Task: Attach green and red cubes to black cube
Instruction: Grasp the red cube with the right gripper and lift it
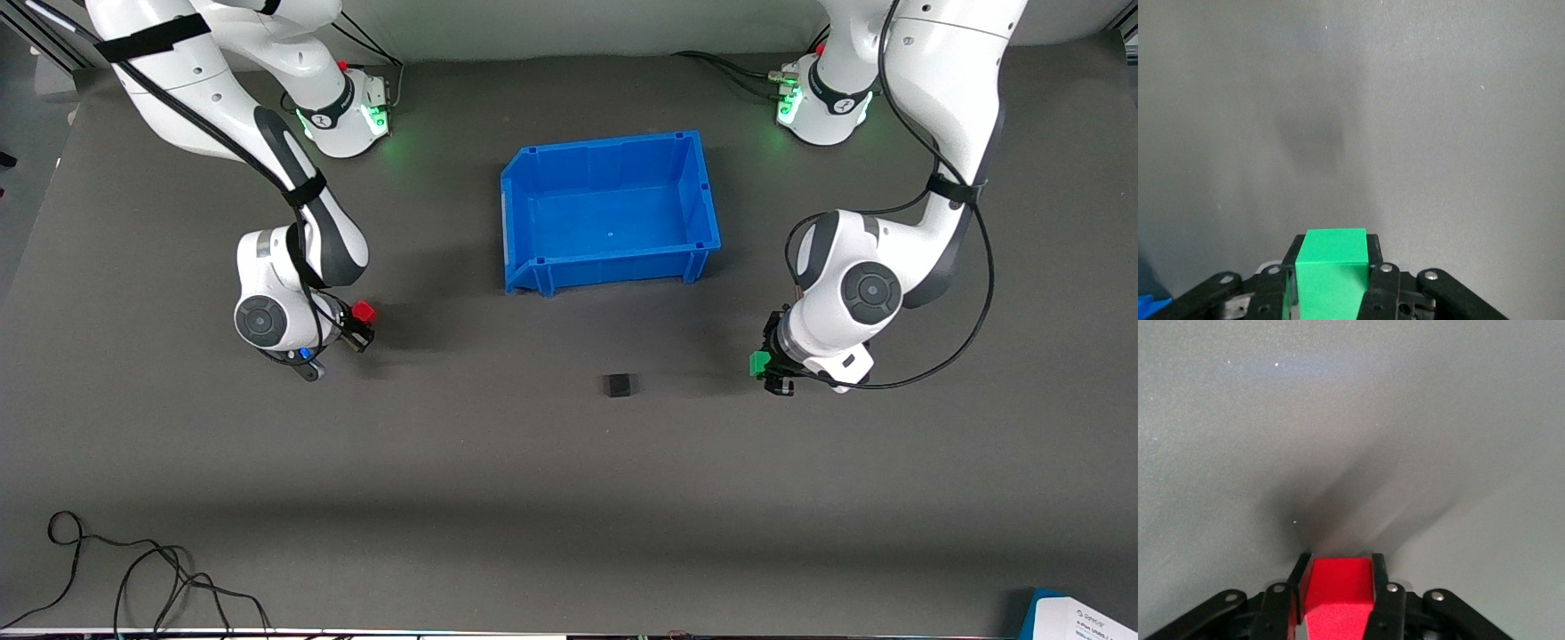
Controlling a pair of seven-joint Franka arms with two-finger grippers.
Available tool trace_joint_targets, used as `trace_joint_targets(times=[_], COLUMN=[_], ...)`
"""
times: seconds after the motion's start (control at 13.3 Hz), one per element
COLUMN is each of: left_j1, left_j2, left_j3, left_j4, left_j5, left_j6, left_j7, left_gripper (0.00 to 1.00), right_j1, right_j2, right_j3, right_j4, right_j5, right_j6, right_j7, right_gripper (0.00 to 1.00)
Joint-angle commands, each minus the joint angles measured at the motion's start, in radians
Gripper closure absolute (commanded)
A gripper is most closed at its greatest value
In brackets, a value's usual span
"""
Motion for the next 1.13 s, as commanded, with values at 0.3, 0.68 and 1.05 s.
trace_joint_targets(times=[0.3, 0.68, 1.05], left_j1=[-0.039, -0.039, -0.042], left_j2=[0.025, 0.025, 0.039], left_j3=[0.013, 0.013, 0.013], left_j4=[0.051, 0.064, 0.071], left_j5=[0.009, 0.009, 0.01], left_j6=[-0.02, -0.028, -0.022], left_j7=[-0.068, -0.082, -0.082], left_gripper=[1.0, 1.0, 1.0], right_j1=[0.046, 0.167, 0.206], right_j2=[-0.005, 0.236, 0.446], right_j3=[0.02, 0.024, 0.059], right_j4=[0.137, 0.6, 0.915], right_j5=[0.07, 0.187, 0.364], right_j6=[0.0, -0.173, -0.165], right_j7=[0.119, 0.49, 0.706], right_gripper=[0.67, 0.67, 0.68])
